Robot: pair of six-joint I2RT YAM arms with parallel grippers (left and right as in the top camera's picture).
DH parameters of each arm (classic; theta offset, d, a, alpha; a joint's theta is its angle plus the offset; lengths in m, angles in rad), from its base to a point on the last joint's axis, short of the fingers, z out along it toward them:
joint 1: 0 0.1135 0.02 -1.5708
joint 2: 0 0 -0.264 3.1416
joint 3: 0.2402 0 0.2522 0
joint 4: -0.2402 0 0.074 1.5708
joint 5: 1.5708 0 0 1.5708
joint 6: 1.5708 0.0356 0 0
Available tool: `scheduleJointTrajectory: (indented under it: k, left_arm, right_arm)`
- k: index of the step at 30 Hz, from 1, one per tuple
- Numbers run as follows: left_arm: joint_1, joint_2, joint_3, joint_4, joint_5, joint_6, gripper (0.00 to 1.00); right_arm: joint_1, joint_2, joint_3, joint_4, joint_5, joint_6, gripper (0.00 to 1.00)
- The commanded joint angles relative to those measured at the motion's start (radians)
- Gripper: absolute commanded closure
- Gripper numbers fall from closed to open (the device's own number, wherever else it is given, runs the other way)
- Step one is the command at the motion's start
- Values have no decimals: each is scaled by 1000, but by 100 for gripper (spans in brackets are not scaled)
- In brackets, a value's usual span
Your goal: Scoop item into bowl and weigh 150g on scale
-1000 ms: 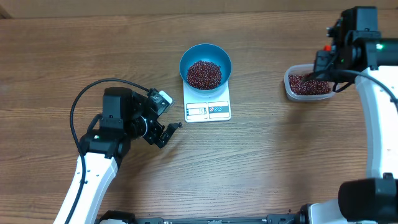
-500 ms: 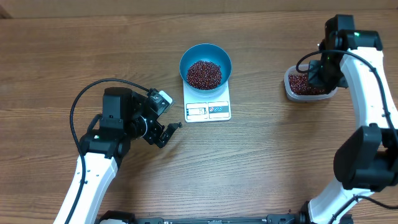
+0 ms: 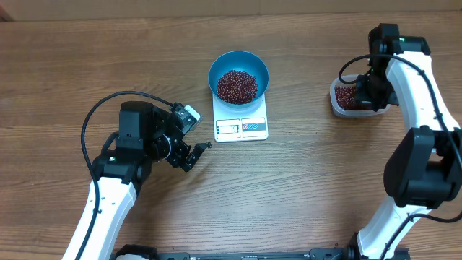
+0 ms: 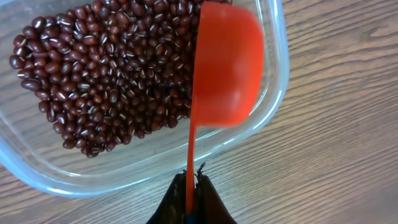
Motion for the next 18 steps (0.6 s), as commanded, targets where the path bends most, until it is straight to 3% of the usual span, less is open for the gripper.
scheduleJointTrajectory:
  k: [1,10,18]
  left_arm:
    - [-2,0,0,3,-3,-10,0]
    - [-2,0,0,3,-3,-10,0]
    - [-2,0,0,3,-3,-10,0]
  right_arm:
    - [-1,14,-3,13,2,16,96]
    - [-1,16,-43,57,-17,3,96]
    - [0,18,-74,72,-139,-90,96]
